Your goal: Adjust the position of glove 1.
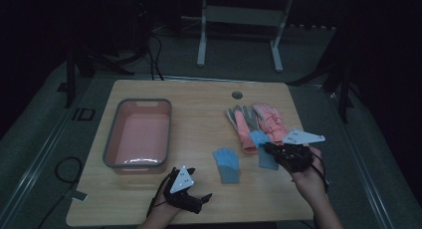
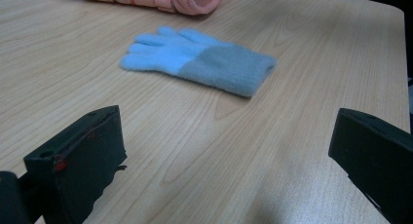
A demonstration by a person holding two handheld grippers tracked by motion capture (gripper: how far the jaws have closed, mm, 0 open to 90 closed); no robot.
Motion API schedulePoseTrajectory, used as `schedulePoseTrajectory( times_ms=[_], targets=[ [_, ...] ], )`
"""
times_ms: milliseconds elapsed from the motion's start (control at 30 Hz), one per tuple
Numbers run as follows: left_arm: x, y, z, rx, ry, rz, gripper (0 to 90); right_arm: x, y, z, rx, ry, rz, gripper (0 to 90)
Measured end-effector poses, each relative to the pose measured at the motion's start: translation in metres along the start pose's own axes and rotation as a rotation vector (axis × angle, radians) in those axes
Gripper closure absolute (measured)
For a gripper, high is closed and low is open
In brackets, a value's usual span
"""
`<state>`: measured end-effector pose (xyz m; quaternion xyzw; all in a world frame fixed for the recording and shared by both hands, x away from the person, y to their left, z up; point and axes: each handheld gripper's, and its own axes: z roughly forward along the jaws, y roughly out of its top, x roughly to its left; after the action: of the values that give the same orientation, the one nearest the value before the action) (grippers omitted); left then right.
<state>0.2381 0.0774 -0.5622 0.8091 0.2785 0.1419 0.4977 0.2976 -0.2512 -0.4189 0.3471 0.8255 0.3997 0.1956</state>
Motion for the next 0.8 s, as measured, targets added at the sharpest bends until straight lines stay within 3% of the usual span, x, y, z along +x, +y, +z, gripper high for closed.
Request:
schedulePoseTrajectory(
  times_ms=[67, 233, 433, 567, 800],
  targets=[
    [0.000, 0.000, 0.000, 0.003, -0.001, 0.001, 0.0, 0.008, 0.008, 0.007, -0.005, 0.015, -0.023, 86.0],
    [0.000, 0.000, 0.000, 0.004, -0.002, 0.005, 0.0, 0.025, 0.014, 0.031, 0.025, 0.043, -0.024, 86.0],
    [-0.001, 0.000, 0.000, 0.004, -0.003, 0.008, 0.0, 0.041, 0.007, 0.066, 0.073, 0.074, -0.023, 86.0],
    [-0.001, 0.000, 0.000, 0.004, -0.005, 0.012, 0.0, 0.049, -0.001, 0.085, 0.115, 0.059, -0.021, 85.9],
    [-0.001, 0.000, 0.000, -0.002, -0.006, 0.011, 0.0, 0.058, -0.013, 0.101, 0.155, 0.062, -0.007, 85.8]
  ],
)
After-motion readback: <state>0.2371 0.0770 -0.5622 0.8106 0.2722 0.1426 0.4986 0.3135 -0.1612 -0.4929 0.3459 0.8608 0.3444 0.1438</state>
